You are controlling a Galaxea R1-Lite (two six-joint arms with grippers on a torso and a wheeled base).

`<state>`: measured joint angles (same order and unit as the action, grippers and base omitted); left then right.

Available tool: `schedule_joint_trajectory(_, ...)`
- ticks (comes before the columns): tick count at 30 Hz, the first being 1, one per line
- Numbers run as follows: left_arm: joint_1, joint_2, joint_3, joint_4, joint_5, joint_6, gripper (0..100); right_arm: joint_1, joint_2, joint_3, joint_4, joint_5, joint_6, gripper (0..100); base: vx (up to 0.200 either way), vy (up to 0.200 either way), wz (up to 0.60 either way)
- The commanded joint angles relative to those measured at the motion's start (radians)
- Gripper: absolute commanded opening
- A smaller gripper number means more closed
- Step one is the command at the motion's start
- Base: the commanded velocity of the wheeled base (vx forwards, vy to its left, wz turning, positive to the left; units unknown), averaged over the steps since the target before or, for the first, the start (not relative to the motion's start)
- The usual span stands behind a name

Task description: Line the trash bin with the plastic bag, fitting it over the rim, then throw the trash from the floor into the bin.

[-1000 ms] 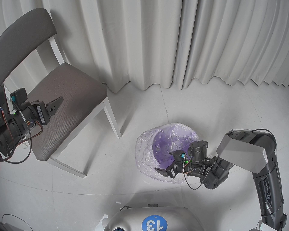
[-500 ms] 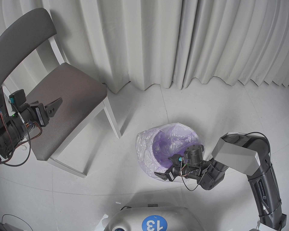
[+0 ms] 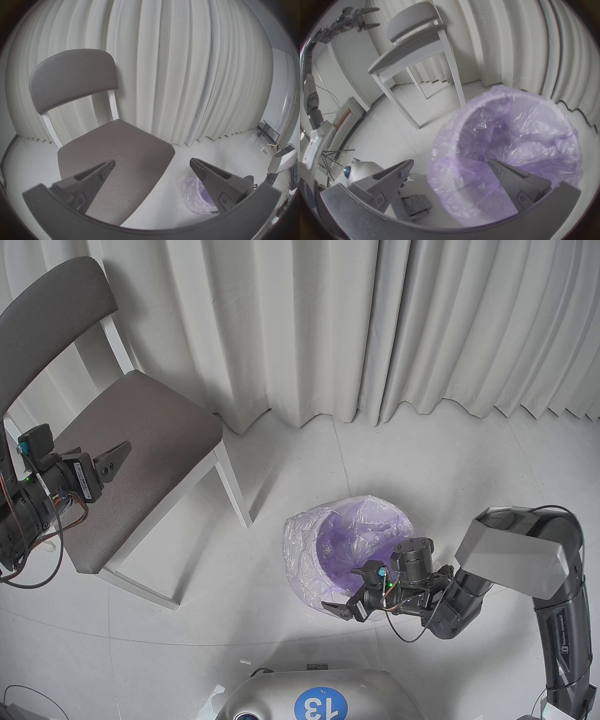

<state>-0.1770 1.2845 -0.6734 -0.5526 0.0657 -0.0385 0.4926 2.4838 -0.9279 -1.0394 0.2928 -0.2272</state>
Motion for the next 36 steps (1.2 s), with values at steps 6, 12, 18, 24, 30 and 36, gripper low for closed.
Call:
schedule_joint_trajectory(6,-0.157,0.022,-0.014,-0.066,-0.007,0.0,100,-0.029,-0.362,0.302,-0.157,0.003,0.198,100,0.0,0.0,0.0)
schedule_joint_trajectory(12,-0.219,0.076,0.021,-0.073,-0.006,-0.001,100,-0.259,-0.425,0.42,-0.226,0.005,0.305,100,0.0,0.0,0.0)
schedule_joint_trajectory(18,-0.236,0.185,0.018,-0.101,0.003,0.0,100,-0.5,-0.342,0.485,-0.249,0.039,0.411,100,0.0,0.0,0.0)
schedule_joint_trajectory(24,-0.268,0.291,0.014,-0.168,0.022,-0.009,100,-0.601,-0.218,0.472,-0.312,0.065,0.413,100,0.0,0.0,0.0)
schedule_joint_trajectory(30,-0.297,0.349,0.032,-0.291,0.068,-0.003,100,-0.667,-0.148,0.454,-0.396,0.065,0.414,100,0.0,0.0,0.0)
schedule_joint_trajectory(36,-0.318,0.374,0.044,-0.3,0.068,-0.004,100,-0.689,-0.082,0.406,-0.395,0.065,0.422,100,0.0,0.0,0.0)
